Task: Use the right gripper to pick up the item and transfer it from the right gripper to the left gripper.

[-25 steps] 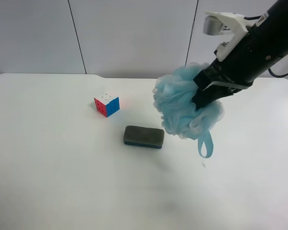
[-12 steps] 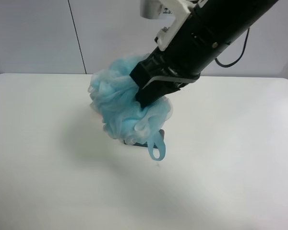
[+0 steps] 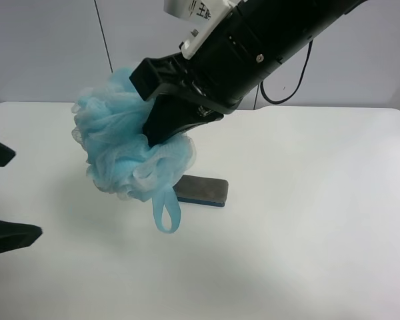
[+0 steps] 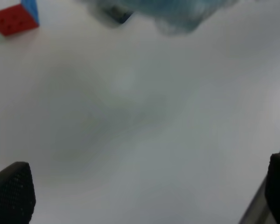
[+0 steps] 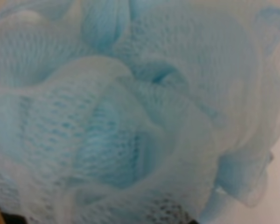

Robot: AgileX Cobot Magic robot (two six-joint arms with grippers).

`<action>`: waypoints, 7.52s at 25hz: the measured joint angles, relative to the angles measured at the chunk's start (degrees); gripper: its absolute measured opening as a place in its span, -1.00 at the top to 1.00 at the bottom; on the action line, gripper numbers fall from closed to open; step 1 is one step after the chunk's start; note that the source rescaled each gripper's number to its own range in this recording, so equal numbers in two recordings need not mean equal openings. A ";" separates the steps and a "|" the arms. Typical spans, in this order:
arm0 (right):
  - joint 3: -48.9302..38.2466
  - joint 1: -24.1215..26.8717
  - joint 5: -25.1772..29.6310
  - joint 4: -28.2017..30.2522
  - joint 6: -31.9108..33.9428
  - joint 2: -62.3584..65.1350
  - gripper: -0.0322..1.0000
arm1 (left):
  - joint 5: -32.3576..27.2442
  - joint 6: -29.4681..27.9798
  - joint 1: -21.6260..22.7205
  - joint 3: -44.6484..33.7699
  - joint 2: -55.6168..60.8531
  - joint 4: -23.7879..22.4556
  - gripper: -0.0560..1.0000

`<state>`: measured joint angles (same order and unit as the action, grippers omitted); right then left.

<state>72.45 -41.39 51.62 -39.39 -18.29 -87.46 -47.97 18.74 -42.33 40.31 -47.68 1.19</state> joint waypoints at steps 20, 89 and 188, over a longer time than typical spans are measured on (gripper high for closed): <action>0.00 0.00 -1.56 -3.41 -0.99 -1.07 0.94 | 9.38 6.98 -0.74 9.89 -16.46 9.46 -0.52; -42.22 -0.17 9.96 38.69 22.25 79.17 -1.00 | 10.63 7.54 -0.71 9.91 -16.75 11.15 0.89; -43.58 36.25 9.78 39.39 22.25 87.63 -1.00 | 5.25 1.65 33.74 10.35 -27.18 4.96 -0.99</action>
<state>28.87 -5.14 61.40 0.00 3.96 0.17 -42.73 20.39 -8.59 50.66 -74.85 6.15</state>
